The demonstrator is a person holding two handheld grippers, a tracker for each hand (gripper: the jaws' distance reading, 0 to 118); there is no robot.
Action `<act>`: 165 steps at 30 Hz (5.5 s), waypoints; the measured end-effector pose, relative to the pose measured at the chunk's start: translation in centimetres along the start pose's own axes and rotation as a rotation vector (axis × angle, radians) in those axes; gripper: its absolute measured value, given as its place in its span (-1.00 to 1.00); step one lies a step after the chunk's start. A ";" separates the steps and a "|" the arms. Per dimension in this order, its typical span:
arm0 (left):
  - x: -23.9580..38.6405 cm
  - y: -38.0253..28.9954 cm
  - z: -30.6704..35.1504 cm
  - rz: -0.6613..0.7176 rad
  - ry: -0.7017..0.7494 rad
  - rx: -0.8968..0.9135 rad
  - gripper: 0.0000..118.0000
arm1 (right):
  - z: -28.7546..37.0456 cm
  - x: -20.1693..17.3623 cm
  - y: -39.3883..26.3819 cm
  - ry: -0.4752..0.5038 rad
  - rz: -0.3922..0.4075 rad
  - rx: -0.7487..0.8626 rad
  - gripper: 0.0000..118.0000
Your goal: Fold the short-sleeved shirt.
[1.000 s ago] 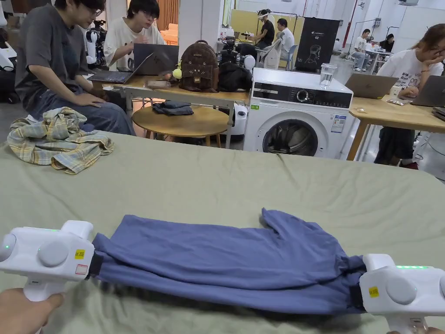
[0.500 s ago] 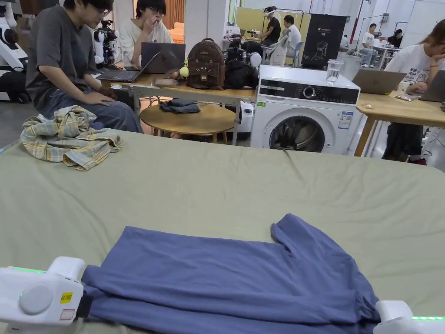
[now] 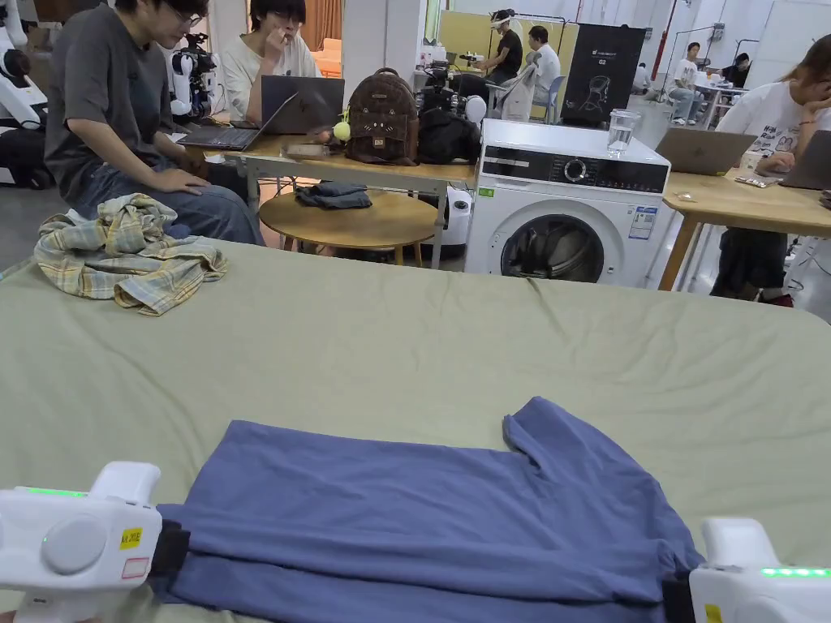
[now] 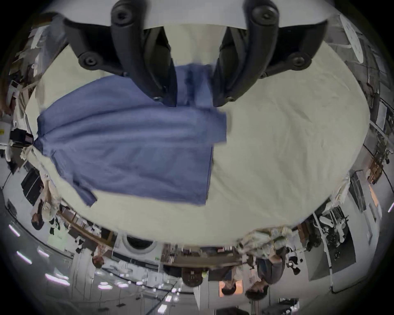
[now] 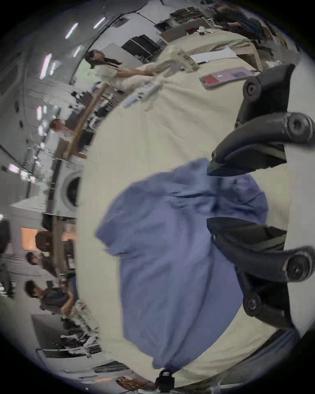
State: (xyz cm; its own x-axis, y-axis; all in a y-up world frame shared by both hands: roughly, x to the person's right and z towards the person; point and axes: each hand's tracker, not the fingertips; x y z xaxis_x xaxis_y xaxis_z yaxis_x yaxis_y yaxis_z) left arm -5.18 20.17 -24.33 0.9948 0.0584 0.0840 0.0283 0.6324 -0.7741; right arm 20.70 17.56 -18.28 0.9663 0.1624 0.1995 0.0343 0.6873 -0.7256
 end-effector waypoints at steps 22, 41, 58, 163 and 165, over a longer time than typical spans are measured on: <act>7.2 3.7 0.1 -0.015 0.120 0.542 -1.00 | 1.8 -9.7 6.9 0.074 -0.162 0.478 -1.00; -1.2 23.2 -14.6 0.158 -0.043 -0.085 -0.27 | -5.1 -10.1 9.7 0.132 -0.110 0.313 -1.00; 4.2 12.7 -22.3 -0.170 0.092 -0.175 -1.00 | -9.1 -8.4 9.6 0.130 -0.132 0.200 -1.00; 3.6 1.3 3.9 0.005 -0.045 0.390 -0.36 | 1.3 -3.6 2.9 0.042 -0.111 0.298 -0.16; 4.4 0.6 3.0 -0.025 -0.032 0.484 -0.36 | 1.7 -5.6 3.2 -0.046 -0.088 0.407 -0.19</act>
State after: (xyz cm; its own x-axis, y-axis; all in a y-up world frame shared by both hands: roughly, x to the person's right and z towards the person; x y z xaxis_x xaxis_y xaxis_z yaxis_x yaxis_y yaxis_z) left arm -1.09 23.12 -22.55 0.9906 0.0575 0.1239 -0.0044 0.9200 -0.3918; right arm 14.93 20.07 -20.64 0.9515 0.1161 0.2849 0.0035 0.9220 -0.3872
